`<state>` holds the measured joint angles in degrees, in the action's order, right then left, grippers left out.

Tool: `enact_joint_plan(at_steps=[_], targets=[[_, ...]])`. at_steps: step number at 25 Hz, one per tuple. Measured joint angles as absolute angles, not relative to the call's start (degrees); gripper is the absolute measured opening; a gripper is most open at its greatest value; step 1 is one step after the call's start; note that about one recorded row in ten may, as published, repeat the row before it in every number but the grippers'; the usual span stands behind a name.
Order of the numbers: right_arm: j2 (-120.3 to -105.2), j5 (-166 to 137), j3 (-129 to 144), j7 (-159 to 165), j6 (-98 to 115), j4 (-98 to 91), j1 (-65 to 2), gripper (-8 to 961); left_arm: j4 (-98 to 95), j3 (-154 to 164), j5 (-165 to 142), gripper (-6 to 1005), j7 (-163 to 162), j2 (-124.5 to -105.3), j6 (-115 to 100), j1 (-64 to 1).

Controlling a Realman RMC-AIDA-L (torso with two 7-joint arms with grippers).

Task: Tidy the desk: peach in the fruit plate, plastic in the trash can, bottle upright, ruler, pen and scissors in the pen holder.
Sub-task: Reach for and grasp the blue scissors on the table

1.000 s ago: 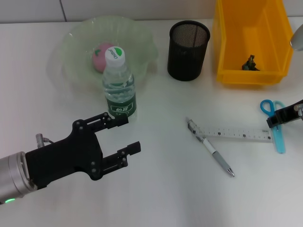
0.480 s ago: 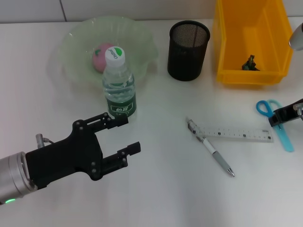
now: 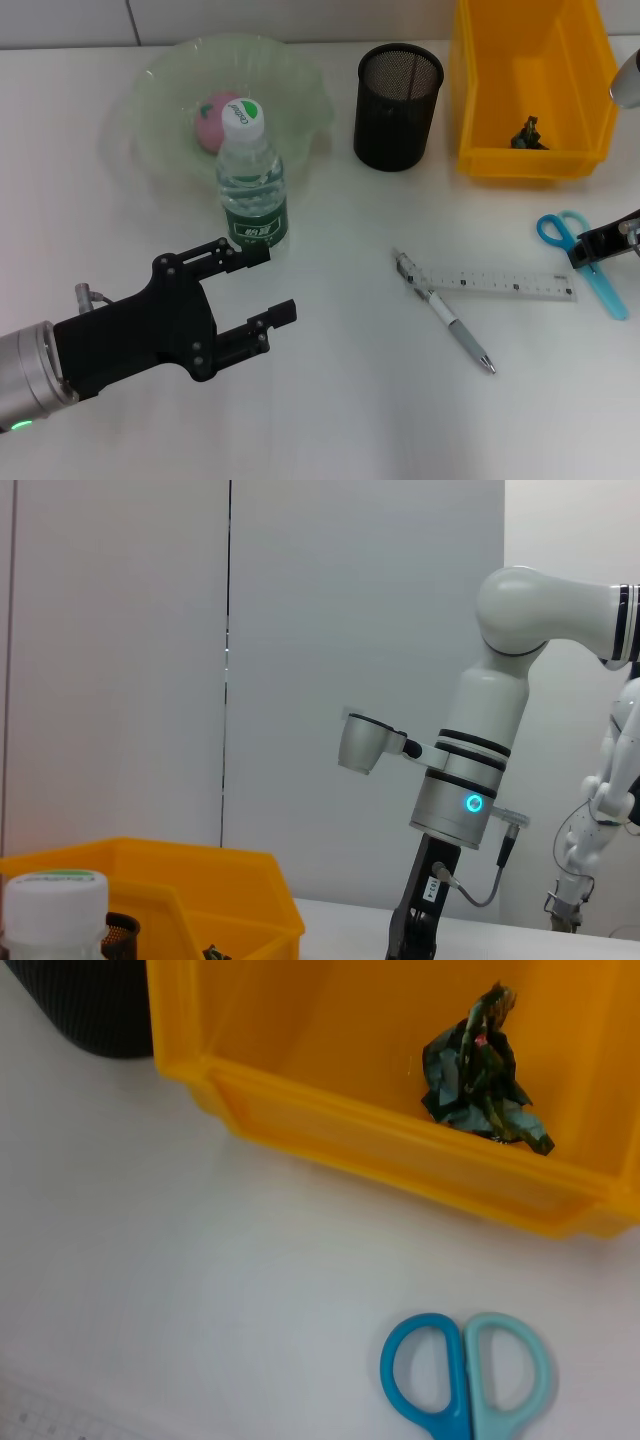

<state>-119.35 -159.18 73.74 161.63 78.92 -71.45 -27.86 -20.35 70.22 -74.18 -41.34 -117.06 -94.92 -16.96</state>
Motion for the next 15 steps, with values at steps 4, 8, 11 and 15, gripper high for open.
enact_joint_plan(at_steps=[4, 8, 11, 15], targets=[[-119.35, -159.18, 73.74, 161.49, 78.78, -71.46, -27.76, 220, -20.32, 70.26, -74.18, 640, -41.32, -117.06, -94.92, -16.95], [-119.35, -159.18, 73.73, 161.25, 78.28, -71.47, -27.49, 218, -20.3, 70.2, -74.18, 641, -41.31, -117.06, -94.92, -16.87], [-119.35, -159.17, 73.74, 161.14, 78.17, -71.56, -27.37, 217, -20.27, 70.2, -74.18, 641, -41.31, -117.07, -94.92, -16.87], [-119.36, -159.05, 73.74, 160.81, 78.19, -72.03, -27.01, 214, -20.21, 70.2, -74.18, 641, -41.31, -117.06, -94.92, -16.87]])
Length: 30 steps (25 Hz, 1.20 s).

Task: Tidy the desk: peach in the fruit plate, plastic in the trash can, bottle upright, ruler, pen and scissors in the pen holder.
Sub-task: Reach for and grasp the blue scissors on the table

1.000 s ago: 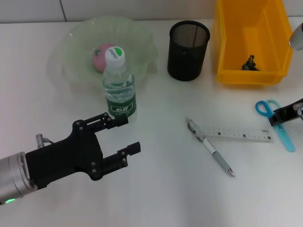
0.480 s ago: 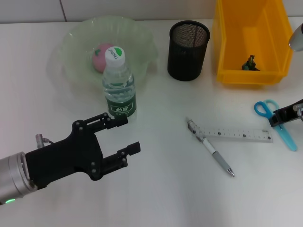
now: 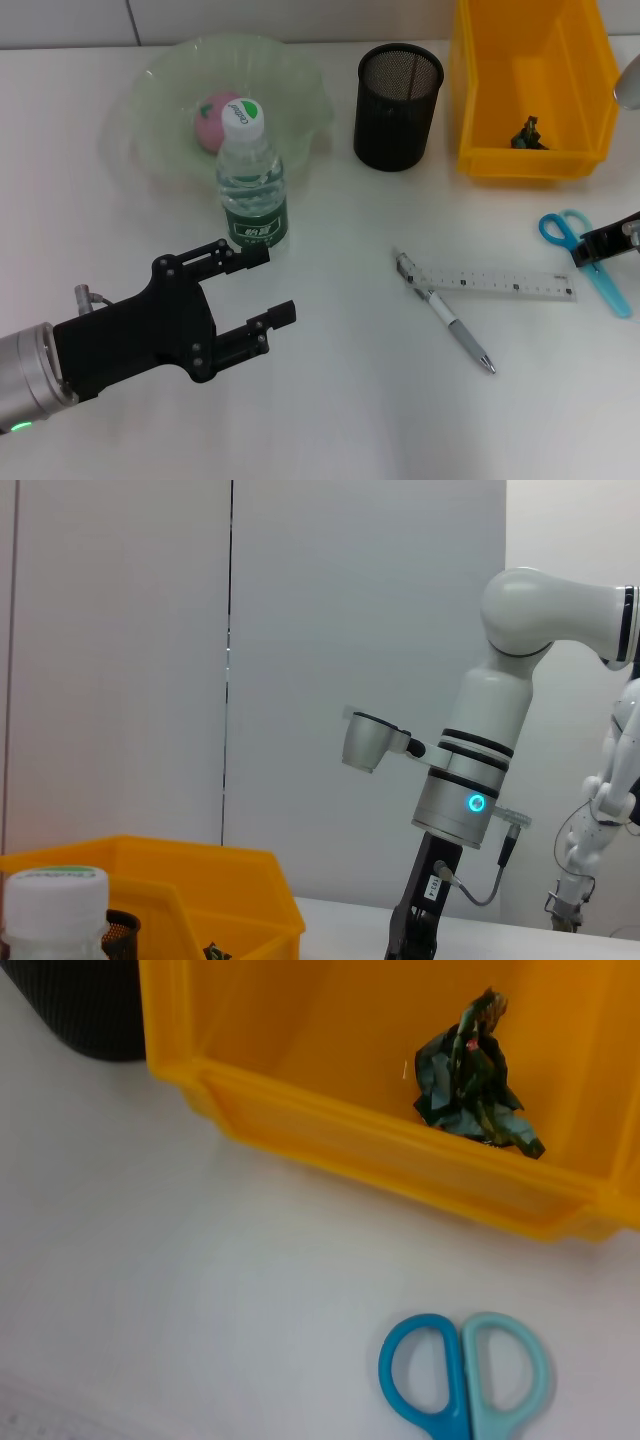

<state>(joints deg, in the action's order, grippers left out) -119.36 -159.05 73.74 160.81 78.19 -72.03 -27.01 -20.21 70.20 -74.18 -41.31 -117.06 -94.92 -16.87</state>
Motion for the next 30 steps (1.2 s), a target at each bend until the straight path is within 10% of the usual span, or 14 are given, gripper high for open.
enact_joint_plan(at_steps=[30], targets=[[-119.09, -157.09, 72.94, 157.63, 82.9, -79.68, -23.94, 77, -20.63, 70.23, -74.18, 642, -41.5, -117.08, -95.19, -17.28]])
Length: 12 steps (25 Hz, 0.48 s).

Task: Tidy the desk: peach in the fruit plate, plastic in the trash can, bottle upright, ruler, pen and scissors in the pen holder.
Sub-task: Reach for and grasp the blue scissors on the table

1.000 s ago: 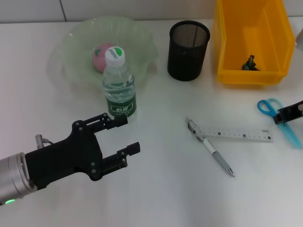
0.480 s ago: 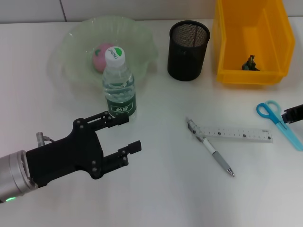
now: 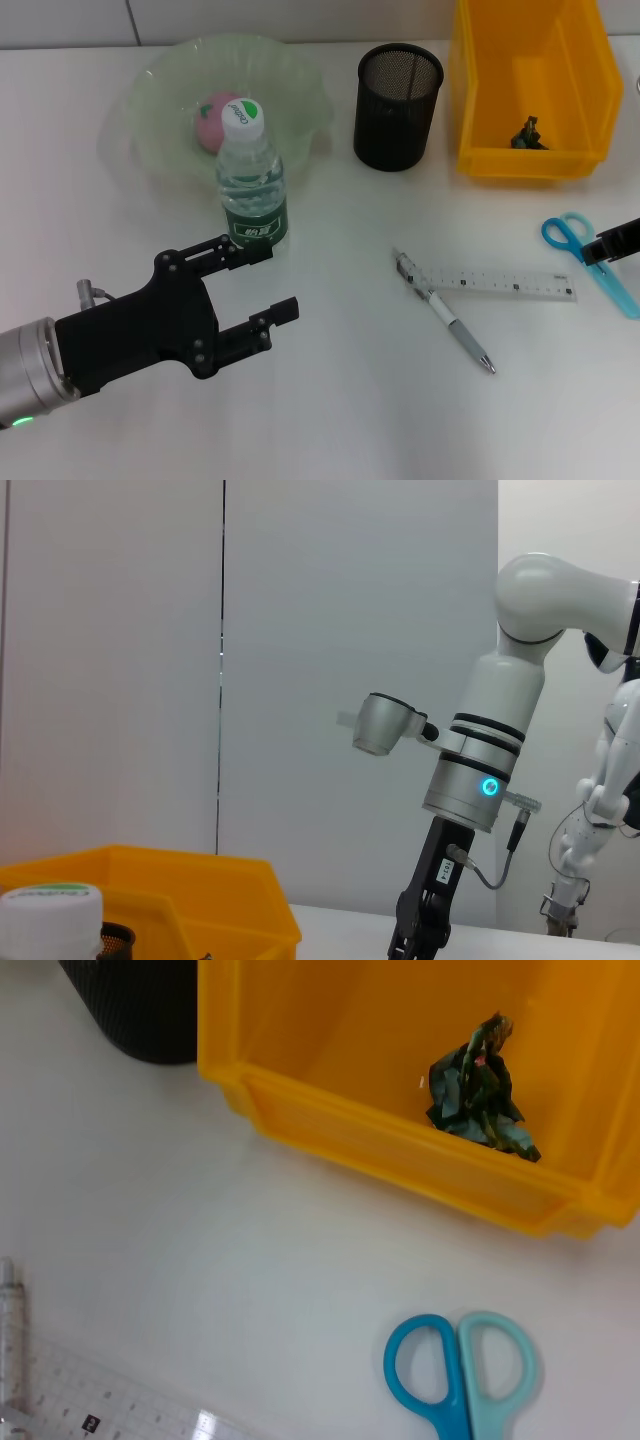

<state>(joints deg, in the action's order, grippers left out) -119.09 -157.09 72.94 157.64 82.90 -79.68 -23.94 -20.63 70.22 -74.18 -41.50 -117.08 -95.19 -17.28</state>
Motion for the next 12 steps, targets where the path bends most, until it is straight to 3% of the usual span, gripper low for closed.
enact_joint_plan(at_steps=[5, 10, 12], targets=[[-119.09, -159.25, 73.11, 157.58, 82.94, -78.79, -24.7, 221, -20.66, 70.23, -74.18, 642, -41.44, -117.14, -95.09, -17.25], [-119.09, -159.41, 73.44, 157.35, 82.65, -77.46, -25.27, 458, -20.51, 70.23, -74.18, 643, -41.42, -117.15, -94.96, -17.3], [-119.11, -159.43, 73.47, 157.0, 82.57, -76.91, -25.53, 457, -20.42, 70.23, -74.18, 643, -41.41, -117.15, -94.92, -17.3]])
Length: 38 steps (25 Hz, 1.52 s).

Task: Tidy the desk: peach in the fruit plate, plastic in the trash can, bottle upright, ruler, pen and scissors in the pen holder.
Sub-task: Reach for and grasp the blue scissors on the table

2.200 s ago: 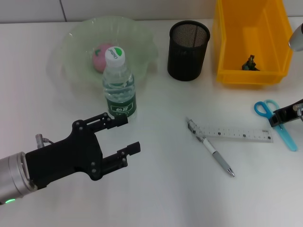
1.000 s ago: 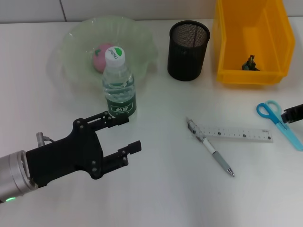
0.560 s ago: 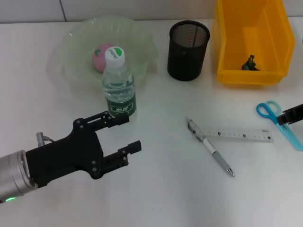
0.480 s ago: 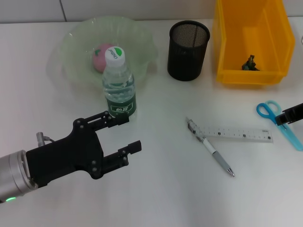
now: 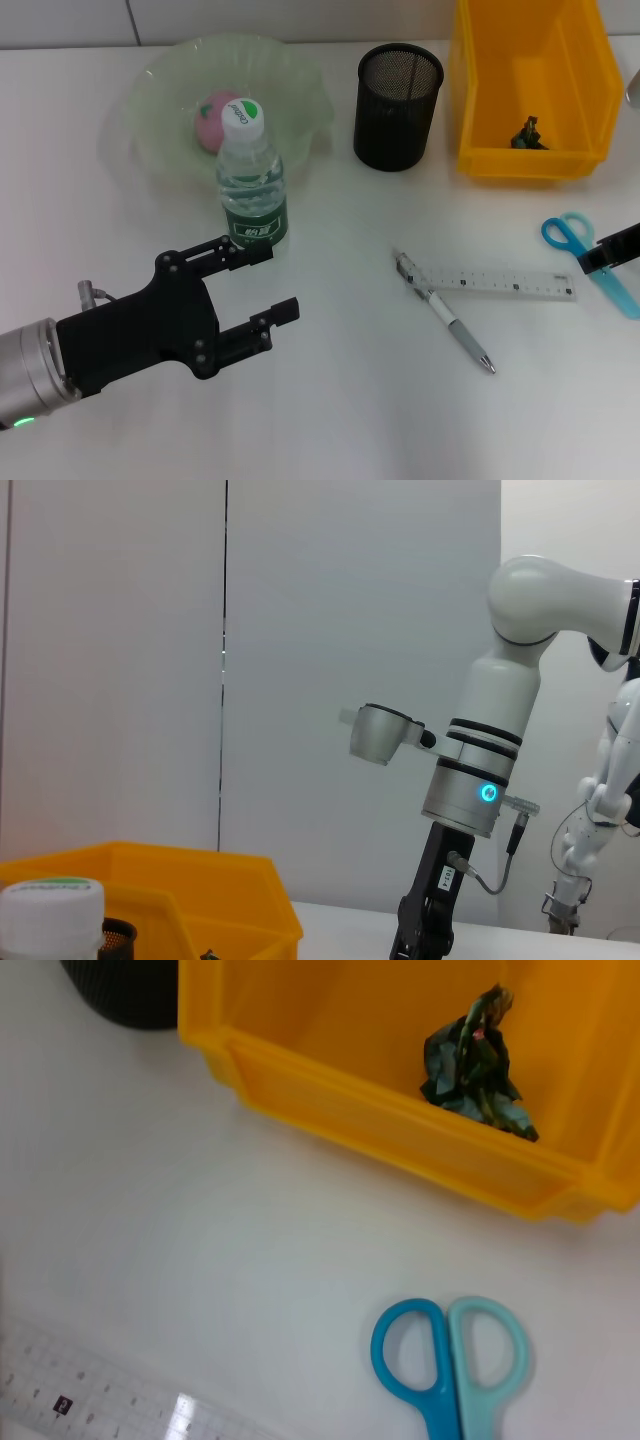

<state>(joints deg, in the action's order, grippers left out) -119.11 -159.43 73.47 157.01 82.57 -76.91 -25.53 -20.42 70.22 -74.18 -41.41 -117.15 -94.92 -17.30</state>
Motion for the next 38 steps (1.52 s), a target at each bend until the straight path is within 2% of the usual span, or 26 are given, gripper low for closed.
enact_joint_plan(at_steps=[6, 23, 33, 36, 38], targets=[[-119.18, -159.44, 73.48, 156.71, 81.7, -74.99, -26.3, 452, -20.3, 70.22, -74.18, 643, -41.39, -117.15, -94.84, -17.32], [-119.09, -159.44, 73.47, 156.61, 80.18, -72.13, -27.44, 345, -20.22, 70.22, -74.18, 644, -41.39, -117.25, -94.71, -17.32], [-119.09, -159.43, 73.47, 156.61, 79.81, -71.54, -27.81, 334, -20.26, 70.22, -74.18, 644, -41.4, -117.24, -94.67, -17.38], [-119.08, -159.42, 73.45, 156.55, 79.76, -71.59, -27.68, 204, -20.26, 70.21, -74.18, 644, -41.4, -117.24, -94.66, -17.39], [-119.09, -159.42, 73.38, 156.53, 79.76, -71.7, -27.56, 203, -20.23, 70.14, -74.18, 644, -41.4, -117.24, -94.65, -17.32]])
